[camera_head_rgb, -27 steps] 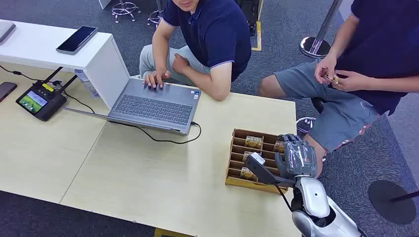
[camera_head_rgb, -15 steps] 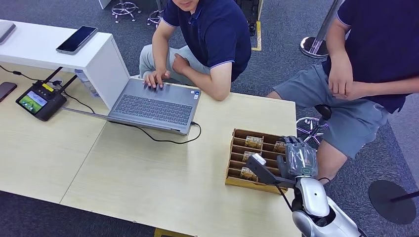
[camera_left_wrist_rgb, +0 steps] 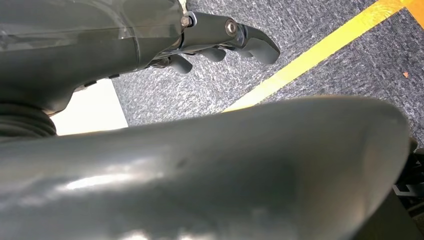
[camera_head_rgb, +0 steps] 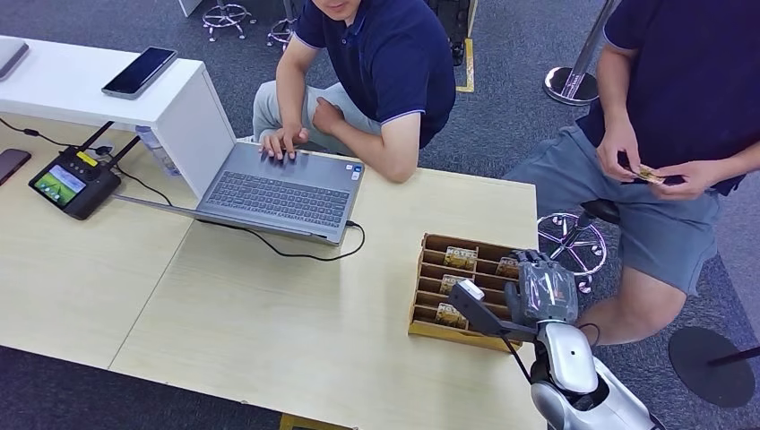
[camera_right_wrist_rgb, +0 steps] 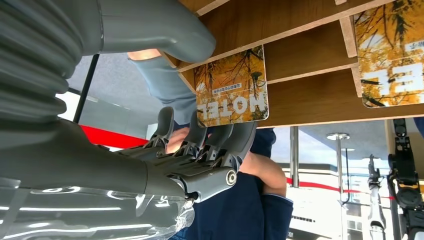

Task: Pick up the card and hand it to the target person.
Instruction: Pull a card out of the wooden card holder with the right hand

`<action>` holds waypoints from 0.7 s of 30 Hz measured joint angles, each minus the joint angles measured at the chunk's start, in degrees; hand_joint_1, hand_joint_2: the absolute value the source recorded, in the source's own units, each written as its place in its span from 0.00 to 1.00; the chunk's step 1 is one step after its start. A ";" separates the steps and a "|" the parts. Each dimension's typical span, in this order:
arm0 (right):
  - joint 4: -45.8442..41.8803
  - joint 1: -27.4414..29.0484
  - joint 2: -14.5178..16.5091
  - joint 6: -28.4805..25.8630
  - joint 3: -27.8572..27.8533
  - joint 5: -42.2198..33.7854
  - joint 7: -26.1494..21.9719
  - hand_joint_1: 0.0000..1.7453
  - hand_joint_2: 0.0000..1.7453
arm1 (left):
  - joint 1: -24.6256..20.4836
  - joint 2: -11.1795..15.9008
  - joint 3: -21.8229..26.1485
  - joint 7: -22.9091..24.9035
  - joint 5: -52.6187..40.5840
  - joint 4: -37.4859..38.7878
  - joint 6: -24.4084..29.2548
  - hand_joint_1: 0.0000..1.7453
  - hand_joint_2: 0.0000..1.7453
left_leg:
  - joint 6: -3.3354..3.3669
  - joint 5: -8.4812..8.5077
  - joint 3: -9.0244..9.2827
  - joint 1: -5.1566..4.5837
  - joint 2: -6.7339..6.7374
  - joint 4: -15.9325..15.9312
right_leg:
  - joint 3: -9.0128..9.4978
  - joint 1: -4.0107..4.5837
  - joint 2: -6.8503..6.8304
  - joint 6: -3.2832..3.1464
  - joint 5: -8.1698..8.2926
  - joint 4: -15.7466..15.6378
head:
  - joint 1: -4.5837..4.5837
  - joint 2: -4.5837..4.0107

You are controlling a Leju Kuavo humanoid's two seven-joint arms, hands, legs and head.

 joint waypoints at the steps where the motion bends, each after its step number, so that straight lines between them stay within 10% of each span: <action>1: 0.02 0.00 0.00 -0.08 -0.01 0.00 0.02 0.55 1.00 | 0.00 0.00 -0.01 0.00 0.00 0.00 0.00 0.00 0.00 | 0.00 0.00 0.00 0.00 0.00 0.00 | 0.00 0.00 0.00 0.00 0.00 0.00 | 0.00 0.00; 21: 0.66 -0.04 0.01 -2.92 -0.01 0.78 -0.17 0.84 1.00 | 0.00 0.00 -0.99 -0.31 0.00 0.00 -0.07 0.00 0.00 | 0.00 0.00 0.02 0.00 0.00 0.00 | 0.00 0.00 0.01 0.00 0.00 0.00 | -0.01 0.00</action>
